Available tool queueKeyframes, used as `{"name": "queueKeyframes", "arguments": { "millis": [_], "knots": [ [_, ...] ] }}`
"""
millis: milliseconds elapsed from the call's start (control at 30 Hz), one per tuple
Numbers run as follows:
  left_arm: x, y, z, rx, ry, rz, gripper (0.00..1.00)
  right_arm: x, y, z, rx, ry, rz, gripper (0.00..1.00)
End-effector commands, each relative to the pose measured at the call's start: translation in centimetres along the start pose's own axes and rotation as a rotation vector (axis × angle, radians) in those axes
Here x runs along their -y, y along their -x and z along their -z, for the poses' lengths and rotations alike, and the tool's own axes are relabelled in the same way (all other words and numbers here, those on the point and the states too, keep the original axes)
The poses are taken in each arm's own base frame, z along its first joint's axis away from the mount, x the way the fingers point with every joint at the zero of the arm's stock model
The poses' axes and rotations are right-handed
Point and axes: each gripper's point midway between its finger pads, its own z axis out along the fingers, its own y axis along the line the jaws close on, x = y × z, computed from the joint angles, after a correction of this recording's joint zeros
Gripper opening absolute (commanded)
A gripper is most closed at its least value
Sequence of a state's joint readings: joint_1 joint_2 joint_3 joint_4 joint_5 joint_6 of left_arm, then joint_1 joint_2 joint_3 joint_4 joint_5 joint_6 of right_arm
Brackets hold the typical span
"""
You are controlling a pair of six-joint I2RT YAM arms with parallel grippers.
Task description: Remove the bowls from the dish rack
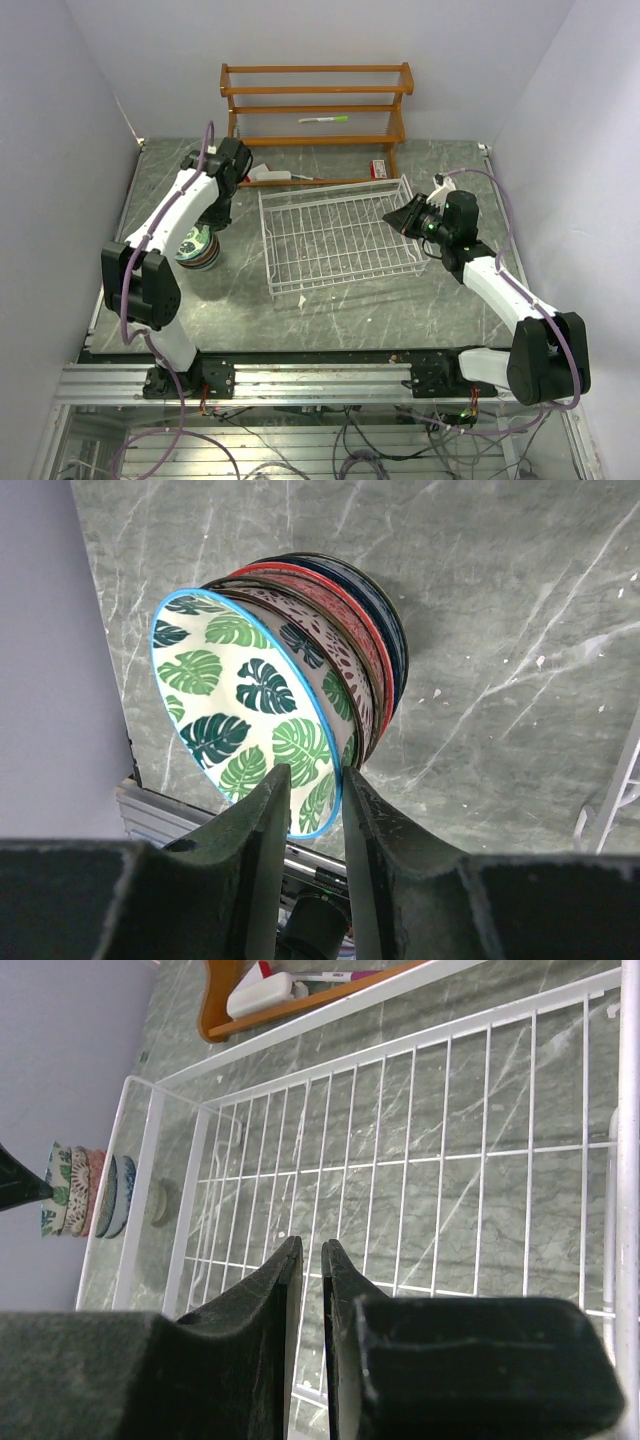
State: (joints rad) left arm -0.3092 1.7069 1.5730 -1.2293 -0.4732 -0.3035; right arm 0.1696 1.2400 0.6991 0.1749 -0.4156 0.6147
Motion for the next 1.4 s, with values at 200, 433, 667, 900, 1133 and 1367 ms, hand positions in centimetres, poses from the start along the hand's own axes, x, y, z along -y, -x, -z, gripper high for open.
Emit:
{"name": "queueKeyframes", "arguments": {
  "millis": [200,433,667,900,1133,1367],
  "knots": [
    [-0.5,3.4,4.5,0.211,-0.126,0.09,0.35,-0.6,1.4,0.0,0.041,0.015,0.005,0.15],
    [0.0,3.9,5.3,0.248,-0.176,0.116,0.32,-0.5,1.3,0.2,0.043,0.01,0.01,0.17],
    [-0.6,5.6,10.0,0.535,-0.324,0.271,0.43,0.8,1.8,0.9,0.075,-0.068,0.08,0.2],
    [-1.5,4.7,14.9,0.821,-0.495,0.365,0.52,2.2,3.9,3.4,0.15,-0.218,0.179,0.4],
    [-3.0,1.1,15.6,0.892,-0.505,0.389,0.51,3.7,6.3,8.1,0.345,-0.387,0.221,0.76],
    [-3.9,-3.3,16.5,1.015,-0.553,0.374,0.49,4.0,5.4,10.7,0.417,-0.402,0.225,0.81]
  ]
}}
